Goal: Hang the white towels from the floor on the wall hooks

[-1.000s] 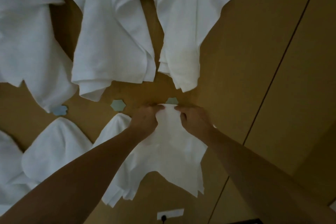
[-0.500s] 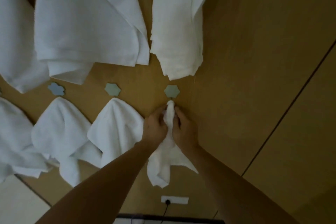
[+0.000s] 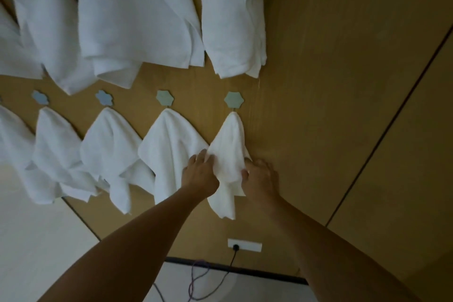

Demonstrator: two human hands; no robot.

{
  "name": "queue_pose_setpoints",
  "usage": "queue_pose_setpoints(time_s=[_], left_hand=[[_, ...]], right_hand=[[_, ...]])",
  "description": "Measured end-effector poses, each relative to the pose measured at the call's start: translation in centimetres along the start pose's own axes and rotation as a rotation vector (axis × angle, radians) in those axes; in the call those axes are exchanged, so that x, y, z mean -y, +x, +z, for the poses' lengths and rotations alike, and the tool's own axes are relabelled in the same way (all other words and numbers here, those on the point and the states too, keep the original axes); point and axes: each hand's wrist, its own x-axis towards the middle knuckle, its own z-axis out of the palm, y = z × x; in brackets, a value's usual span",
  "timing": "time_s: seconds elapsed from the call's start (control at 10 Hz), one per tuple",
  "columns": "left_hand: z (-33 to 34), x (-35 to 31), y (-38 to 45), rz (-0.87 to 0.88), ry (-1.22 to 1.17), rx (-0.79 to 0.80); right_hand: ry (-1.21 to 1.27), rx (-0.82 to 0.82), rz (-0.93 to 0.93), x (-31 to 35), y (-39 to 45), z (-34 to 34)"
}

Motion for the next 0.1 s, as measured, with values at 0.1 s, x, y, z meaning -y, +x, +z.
queue_pose_setpoints(time_s=[0.1], left_hand=[[-2.24,0.52,-1.25,0.054,-0.044,-0.068]], right_hand=[[0.02,-0.038,0.066,1.13,-1.11,-1.29]])
